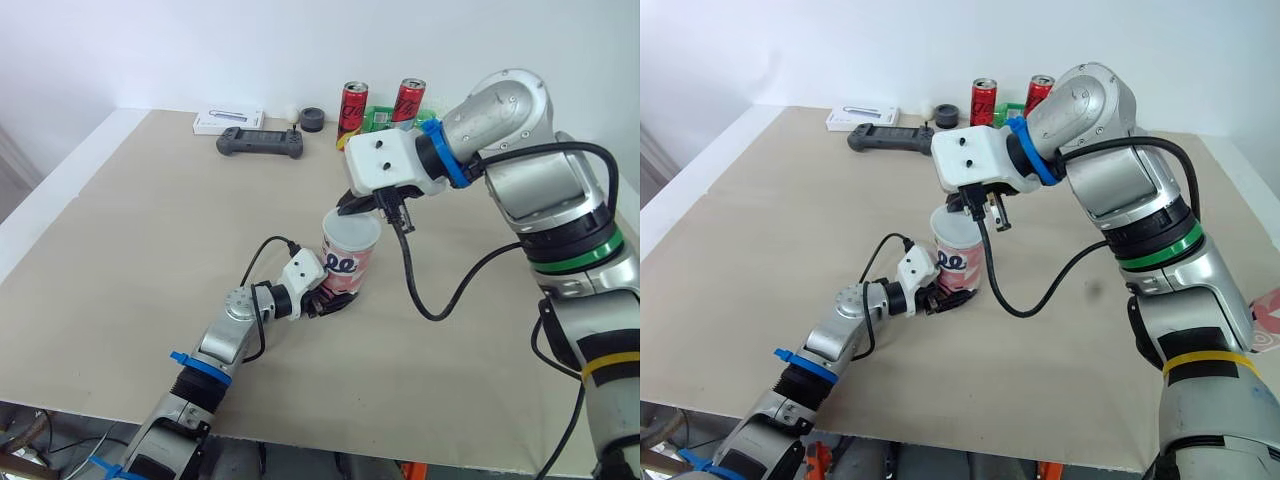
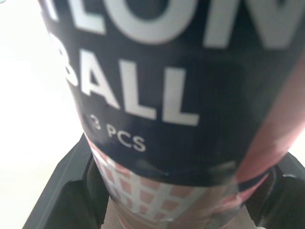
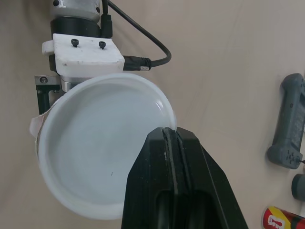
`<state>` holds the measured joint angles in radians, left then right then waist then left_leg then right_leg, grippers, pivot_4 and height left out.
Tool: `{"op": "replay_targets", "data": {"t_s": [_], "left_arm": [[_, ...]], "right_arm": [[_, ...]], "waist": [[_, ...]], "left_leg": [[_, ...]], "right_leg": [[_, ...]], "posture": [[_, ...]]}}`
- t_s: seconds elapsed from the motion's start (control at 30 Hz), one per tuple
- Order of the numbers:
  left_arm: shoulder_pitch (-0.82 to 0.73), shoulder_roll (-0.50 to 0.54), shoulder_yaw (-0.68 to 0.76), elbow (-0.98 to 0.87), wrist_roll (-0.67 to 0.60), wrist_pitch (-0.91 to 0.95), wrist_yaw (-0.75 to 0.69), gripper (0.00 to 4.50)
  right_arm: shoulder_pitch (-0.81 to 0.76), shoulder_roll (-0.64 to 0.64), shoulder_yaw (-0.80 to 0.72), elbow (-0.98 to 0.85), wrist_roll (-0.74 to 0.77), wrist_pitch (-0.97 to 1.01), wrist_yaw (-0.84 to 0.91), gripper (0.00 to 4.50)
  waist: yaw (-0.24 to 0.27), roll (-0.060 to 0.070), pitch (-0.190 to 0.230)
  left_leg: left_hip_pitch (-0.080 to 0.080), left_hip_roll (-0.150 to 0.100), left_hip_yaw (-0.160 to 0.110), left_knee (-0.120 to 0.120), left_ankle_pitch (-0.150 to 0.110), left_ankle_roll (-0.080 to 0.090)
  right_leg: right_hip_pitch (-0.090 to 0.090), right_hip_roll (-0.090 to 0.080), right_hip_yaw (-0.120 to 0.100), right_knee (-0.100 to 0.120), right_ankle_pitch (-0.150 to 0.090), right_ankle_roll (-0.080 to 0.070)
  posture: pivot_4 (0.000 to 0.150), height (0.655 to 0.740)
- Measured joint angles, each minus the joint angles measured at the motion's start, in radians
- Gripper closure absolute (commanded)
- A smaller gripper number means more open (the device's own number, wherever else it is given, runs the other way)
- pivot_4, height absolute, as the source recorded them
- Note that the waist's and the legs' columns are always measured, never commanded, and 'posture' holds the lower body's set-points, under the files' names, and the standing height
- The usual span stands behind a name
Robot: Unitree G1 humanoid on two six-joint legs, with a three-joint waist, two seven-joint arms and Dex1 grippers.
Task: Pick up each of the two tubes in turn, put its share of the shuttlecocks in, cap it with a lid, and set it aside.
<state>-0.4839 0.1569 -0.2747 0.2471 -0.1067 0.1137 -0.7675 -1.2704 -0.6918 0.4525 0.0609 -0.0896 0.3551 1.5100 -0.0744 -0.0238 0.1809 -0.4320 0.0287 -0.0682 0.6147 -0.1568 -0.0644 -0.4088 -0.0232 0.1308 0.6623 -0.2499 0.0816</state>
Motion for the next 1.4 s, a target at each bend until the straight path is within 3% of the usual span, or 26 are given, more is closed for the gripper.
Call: {"op": "replay_targets", "data": {"t_s": [1.4], "left_arm": [[0.000, 0.007, -0.001, -0.005, -0.001, 0.002, -0.004, 1.45]], "right_arm": [[-0.003, -0.011, -0.021, -0.086, 0.006, 0.022, -0.020, 4.46]], "waist": [[0.000, 0.000, 0.000]], "left_leg": [[0.000, 0.000, 0.000, -0.001, 0.000, 0.000]], "right_leg": [[0.000, 0.000, 0.000, 0.000, 0.000, 0.000]], "posture": [[0.150, 0.7400]]}}
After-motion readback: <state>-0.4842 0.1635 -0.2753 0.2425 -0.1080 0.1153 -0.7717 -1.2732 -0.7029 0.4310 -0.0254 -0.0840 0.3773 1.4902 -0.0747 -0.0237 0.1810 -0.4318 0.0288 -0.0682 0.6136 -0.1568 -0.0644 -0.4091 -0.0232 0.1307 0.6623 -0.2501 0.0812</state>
